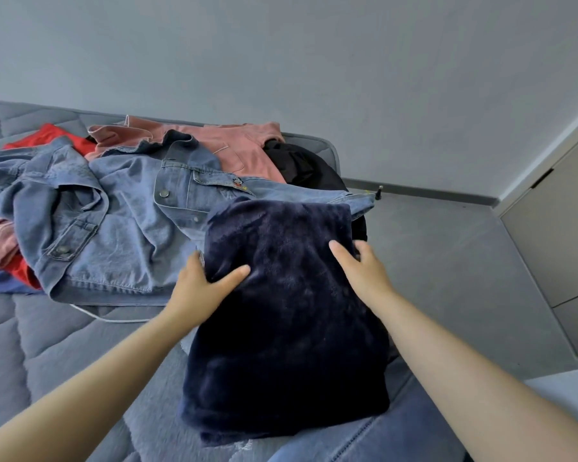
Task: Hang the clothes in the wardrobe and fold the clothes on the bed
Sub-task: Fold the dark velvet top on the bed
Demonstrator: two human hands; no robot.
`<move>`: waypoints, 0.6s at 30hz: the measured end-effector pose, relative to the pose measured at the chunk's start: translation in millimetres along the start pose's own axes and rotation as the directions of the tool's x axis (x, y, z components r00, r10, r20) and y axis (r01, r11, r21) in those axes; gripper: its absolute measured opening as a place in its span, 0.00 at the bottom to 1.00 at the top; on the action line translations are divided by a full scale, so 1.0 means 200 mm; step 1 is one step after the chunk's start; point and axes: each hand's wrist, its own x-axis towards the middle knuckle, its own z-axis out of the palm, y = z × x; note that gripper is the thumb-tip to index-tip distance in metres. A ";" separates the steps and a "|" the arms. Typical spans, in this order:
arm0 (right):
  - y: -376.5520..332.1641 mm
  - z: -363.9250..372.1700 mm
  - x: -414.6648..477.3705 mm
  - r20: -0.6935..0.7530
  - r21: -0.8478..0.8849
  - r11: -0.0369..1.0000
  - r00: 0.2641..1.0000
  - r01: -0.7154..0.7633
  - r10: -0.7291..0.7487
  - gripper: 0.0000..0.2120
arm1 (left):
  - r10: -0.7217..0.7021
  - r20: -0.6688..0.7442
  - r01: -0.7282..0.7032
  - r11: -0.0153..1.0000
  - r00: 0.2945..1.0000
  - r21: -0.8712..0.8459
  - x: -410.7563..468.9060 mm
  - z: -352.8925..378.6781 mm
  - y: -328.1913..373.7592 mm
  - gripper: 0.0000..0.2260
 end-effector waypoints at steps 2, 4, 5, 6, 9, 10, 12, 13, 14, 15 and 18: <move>-0.05 0.02 0.05 0.034 0.016 0.996 0.995 -0.090 0.089 0.30 | -0.125 0.076 0.132 0.988 0.989 -0.085 -0.10 0.01 -0.08 0.39; -0.09 0.03 0.08 0.048 0.094 0.988 0.991 -0.125 0.121 0.23 | -0.202 0.095 0.211 0.972 0.975 -0.104 -0.15 0.04 -0.15 0.41; -0.10 0.03 0.09 0.017 0.164 0.981 0.994 -0.107 0.106 0.18 | -0.222 0.094 0.231 0.968 0.971 -0.096 -0.17 0.06 -0.18 0.43; -0.10 0.03 0.09 -0.053 0.232 0.970 0.995 -0.074 0.089 0.15 | -0.229 0.097 0.237 0.968 0.969 -0.084 -0.20 0.08 -0.21 0.44; -0.04 0.01 0.08 -0.279 0.271 0.963 0.958 0.011 0.067 0.13 | -0.203 0.142 0.199 0.979 0.969 0.044 -0.30 0.15 -0.29 0.44; -0.01 0.00 0.08 -0.281 0.229 0.974 0.957 -0.001 0.067 0.14 | -0.196 0.163 0.181 0.978 0.967 0.100 -0.32 0.17 -0.31 0.44; 0.06 -0.02 0.08 -0.158 0.111 0.990 0.982 -0.084 0.101 0.17 | -0.216 0.199 0.185 0.969 0.956 0.163 -0.35 0.16 -0.33 0.45; 0.09 -0.03 0.07 -0.076 0.058 0.990 0.988 -0.131 0.135 0.19 | -0.233 0.217 0.195 0.964 0.948 0.182 -0.35 0.15 -0.33 0.47; 0.11 -0.03 0.06 -0.017 0.011 0.986 0.986 -0.164 0.164 0.22 | -0.244 0.248 0.197 0.960 0.937 0.201 -0.34 0.13 -0.33 0.49; 0.13 -0.04 0.05 0.008 -0.034 0.984 0.985 -0.173 0.173 0.24 | -0.252 0.294 0.193 0.957 0.922 0.216 -0.33 0.11 -0.32 0.51; 0.16 -0.04 -0.02 0.000 -0.148 0.978 0.989 -0.148 0.149 0.31 | -0.278 0.410 0.195 0.953 0.869 0.233 -0.32 0.04 -0.30 0.57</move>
